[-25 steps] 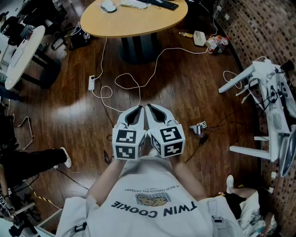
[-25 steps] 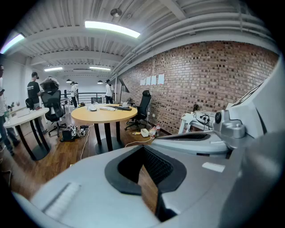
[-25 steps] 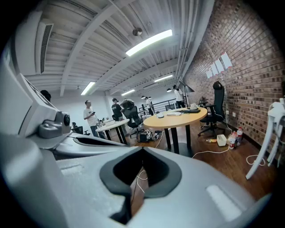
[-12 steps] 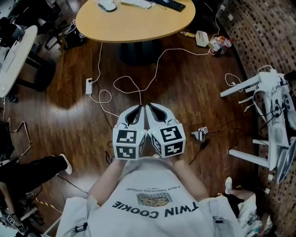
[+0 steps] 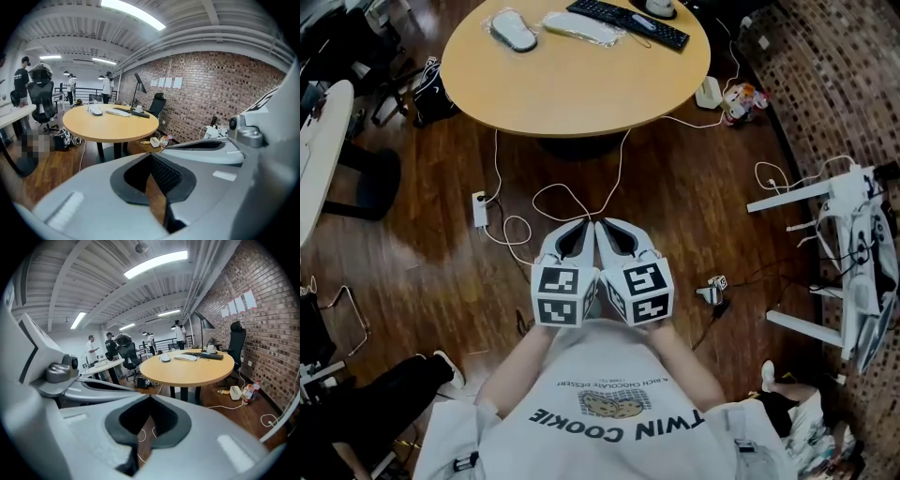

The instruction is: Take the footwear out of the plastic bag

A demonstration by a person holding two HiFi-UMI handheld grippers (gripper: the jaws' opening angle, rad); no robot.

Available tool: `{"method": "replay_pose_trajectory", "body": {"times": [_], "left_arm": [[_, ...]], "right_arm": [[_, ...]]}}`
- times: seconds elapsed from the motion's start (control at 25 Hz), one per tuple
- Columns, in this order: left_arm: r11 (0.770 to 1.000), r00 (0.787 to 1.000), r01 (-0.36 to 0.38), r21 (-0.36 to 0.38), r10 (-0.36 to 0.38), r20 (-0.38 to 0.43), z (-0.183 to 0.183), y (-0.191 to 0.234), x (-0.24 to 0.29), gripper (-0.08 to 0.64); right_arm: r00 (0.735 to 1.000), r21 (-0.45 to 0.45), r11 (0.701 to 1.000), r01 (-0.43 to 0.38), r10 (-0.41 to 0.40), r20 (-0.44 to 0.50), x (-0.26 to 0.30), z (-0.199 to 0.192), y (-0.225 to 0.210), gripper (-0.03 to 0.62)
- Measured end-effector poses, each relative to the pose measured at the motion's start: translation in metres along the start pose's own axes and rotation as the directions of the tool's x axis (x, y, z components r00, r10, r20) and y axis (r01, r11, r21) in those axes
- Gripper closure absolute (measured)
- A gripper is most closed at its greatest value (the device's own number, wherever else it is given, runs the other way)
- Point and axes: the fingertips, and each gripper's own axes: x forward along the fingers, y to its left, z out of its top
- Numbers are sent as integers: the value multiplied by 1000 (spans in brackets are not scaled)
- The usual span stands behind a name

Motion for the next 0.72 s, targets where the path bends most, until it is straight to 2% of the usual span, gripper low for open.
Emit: {"method": "replay_pose_trajectory", "body": {"times": [0.36, 0.72], "left_arm": [[999, 999, 32, -15, -31, 21, 45, 59, 40, 554], [1000, 1000, 6, -6, -6, 26, 77, 90, 85, 554]], "right_arm": [[999, -27, 999, 38, -38, 7, 67, 50, -12, 591], [1000, -9, 1000, 14, -13, 27, 117, 78, -42, 591]]}}
